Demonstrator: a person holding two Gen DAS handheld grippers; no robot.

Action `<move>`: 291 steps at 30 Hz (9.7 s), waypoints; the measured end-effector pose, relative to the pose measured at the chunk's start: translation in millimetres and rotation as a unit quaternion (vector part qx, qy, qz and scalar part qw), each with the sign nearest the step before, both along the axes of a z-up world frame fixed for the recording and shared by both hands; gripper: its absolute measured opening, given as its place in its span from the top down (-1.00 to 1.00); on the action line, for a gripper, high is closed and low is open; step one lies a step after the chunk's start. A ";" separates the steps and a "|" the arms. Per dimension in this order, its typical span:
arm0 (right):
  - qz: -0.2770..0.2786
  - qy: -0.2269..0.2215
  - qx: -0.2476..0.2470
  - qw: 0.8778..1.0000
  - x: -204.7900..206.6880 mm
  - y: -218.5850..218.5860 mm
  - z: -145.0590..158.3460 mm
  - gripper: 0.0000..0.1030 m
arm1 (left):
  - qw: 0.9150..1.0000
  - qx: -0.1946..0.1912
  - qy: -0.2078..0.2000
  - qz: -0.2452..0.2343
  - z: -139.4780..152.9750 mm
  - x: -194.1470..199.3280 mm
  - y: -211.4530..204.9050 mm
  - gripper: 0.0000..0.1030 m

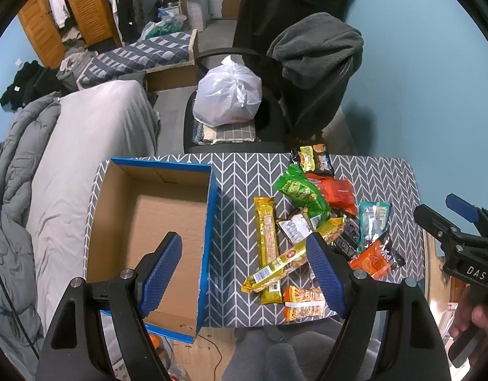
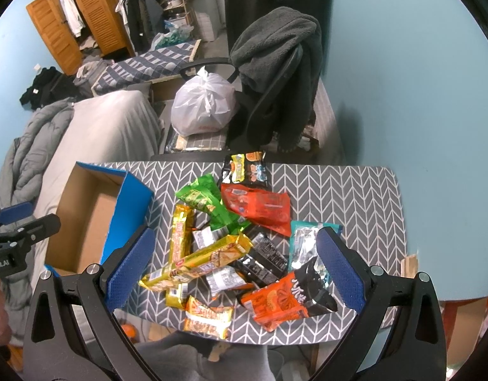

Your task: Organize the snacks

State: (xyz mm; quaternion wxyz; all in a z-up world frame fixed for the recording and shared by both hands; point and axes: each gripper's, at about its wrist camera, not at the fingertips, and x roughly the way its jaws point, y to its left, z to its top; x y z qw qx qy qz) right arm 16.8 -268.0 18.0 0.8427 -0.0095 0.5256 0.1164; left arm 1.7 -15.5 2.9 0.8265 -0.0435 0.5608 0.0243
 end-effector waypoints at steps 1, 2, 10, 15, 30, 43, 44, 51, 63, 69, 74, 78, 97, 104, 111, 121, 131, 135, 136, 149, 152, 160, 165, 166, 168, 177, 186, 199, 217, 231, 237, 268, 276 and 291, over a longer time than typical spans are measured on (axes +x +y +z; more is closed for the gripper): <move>0.000 0.000 0.000 1.000 0.3 -0.6 -0.1 -0.95 | 1.000 0.002 0.000 -0.002 0.6 0.2 -2.0 -0.59; -0.001 0.001 0.001 1.000 0.9 -1.2 -0.3 -0.95 | 1.000 0.003 0.000 -0.003 1.0 0.7 -3.2 -0.59; 0.000 0.002 0.001 1.000 0.9 -2.5 -0.5 -0.95 | 1.000 0.008 0.000 -0.012 2.7 2.2 -11.2 -0.59; 0.000 0.003 0.001 1.000 -1.2 -5.0 -0.1 -0.95 | 1.000 0.008 0.000 -0.014 3.4 3.0 -13.0 -0.59; -0.002 0.006 -0.001 1.000 -7.2 -3.6 -2.1 -0.95 | 1.000 0.009 0.003 -0.024 1.4 2.8 -14.5 -0.59; -0.017 0.014 -0.004 1.000 -8.0 0.7 -1.4 -0.95 | 0.999 0.010 0.003 -0.045 -1.0 2.7 -10.6 -0.59; -0.018 0.015 -0.004 1.000 -7.9 1.0 -1.4 -0.95 | 0.999 0.010 0.003 -0.047 -1.6 2.9 -10.3 -0.59; -0.031 0.019 -0.007 0.999 -11.3 1.2 -3.9 -0.95 | 0.997 0.012 0.007 -0.070 -9.8 4.1 -11.4 -0.59; -0.109 0.044 -0.013 0.993 -23.9 -44.2 -30.7 -0.95 | 0.987 0.029 0.026 -0.155 -55.2 18.1 -40.1 -0.58; -0.157 0.065 -0.007 0.985 -33.3 -75.1 -55.2 -0.95 | 0.978 0.044 0.033 -0.200 -80.3 20.7 -59.2 -0.59; -0.181 0.084 -0.002 0.980 -41.6 -85.8 -81.1 -0.95 | 0.973 0.036 0.044 -0.223 -97.9 25.5 -68.6 -0.58; -0.195 0.106 0.010 0.975 -45.3 -88.9 -107.9 -0.95 | 0.968 0.043 0.048 -0.242 -117.1 26.9 -79.6 -0.59; -0.216 0.179 0.054 0.958 -52.0 -87.7 -216.7 -0.80 | 0.941 0.085 0.095 -0.313 -203.9 27.1 -130.8 -0.59; -0.198 0.186 0.072 0.960 -50.4 -88.2 -228.0 -0.39 | 0.940 0.080 0.125 -0.306 -230.2 33.6 -138.7 -0.35; -0.173 0.182 0.086 0.964 -46.7 -87.2 -225.3 -0.11 | 0.941 0.072 0.123 -0.307 -231.4 32.1 -141.8 0.20; -0.144 0.165 0.059 0.974 -47.2 -88.3 -207.6 0.00 | 0.956 0.035 0.116 -0.268 -214.1 22.8 -128.5 0.47; -0.106 0.150 0.042 0.982 -47.0 -81.7 -188.8 0.00 | 0.966 -0.007 0.109 -0.234 -195.0 7.8 -117.7 0.48; -0.086 0.145 0.040 0.985 -45.0 -74.4 -177.8 0.00 | 0.972 -0.017 0.102 -0.213 -182.4 16.3 -105.8 0.48; -0.082 0.144 0.039 0.985 -45.0 -73.3 -174.9 0.00 | 0.973 -0.018 0.099 -0.206 -178.0 18.3 -102.8 0.48; 0.021 0.117 0.030 0.992 -18.8 -27.2 -133.7 0.00 | 0.993 -0.037 0.068 -0.090 -133.4 17.2 -47.0 0.48; 0.049 0.113 0.030 0.992 -13.2 -11.5 -126.1 0.00 | 0.995 -0.040 0.065 -0.060 -126.5 15.5 -31.4 0.48; 0.127 0.099 0.031 0.986 -2.5 37.2 -113.2 0.00 | 0.997 -0.051 0.052 0.013 -113.9 5.9 9.7 0.48; 0.173 0.095 0.037 0.980 6.0 75.5 -110.5 0.00 | 0.996 -0.054 0.044 0.051 -108.2 -0.8 32.9 0.48; 0.179 0.095 0.039 0.979 7.5 81.5 -110.4 0.00 | 0.996 -0.055 0.043 0.060 -107.2 -2.3 37.5 0.48; 0.195 0.097 0.042 0.975 11.7 99.1 -111.5 0.00 | 0.994 -0.058 0.042 0.077 -105.8 -6.0 47.4 0.48; 0.280 0.097 0.046 0.954 12.3 172.9 -109.1 0.00 | 0.989 -0.053 0.034 0.134 -102.4 -21.8 93.9 0.47; 0.336 0.103 0.039 0.935 7.7 231.1 -112.6 0.00 | 0.984 -0.032 0.035 0.173 -108.8 -32.1 144.7 0.48; 0.355 0.136 0.017 0.925 8.7 288.1 -148.1 0.00 | 0.979 -0.021 0.058 0.195 -141.0 -27.9 180.3 0.47; 0.350 0.129 0.009 0.928 4.2 305.8 -139.9 -0.26 | 0.977 -0.023 0.069 0.203 -141.1 -34.5 188.1 0.12; 0.310 0.106 0.005 0.945 12.3 267.6 -111.8 -0.40 | 0.981 -0.020 0.060 0.181 -113.1 -38.5 163.5 -0.23; 0.284 0.100 0.008 0.954 15.4 233.9 -101.0 -0.49 | 0.989 -0.011 0.044 0.140 -99.2 -32.0 133.6 -0.41; 0.035 0.146 -0.021 0.988 41.6 -43.6 -138.7 -0.68 | 0.995 -0.015 0.100 -0.007 -126.7 20.0 -24.3 -0.52; -0.015 0.183 -0.029 0.983 42.2 -105.0 -176.5 -0.68 | 0.992 -0.012 0.124 -0.024 -151.1 30.9 -56.5 -0.57; -0.045 0.241 -0.016 0.969 44.9 -147.4 -240.9 -0.68 | 0.983 0.001 0.184 -0.005 -227.4 45.0 -77.9 -0.57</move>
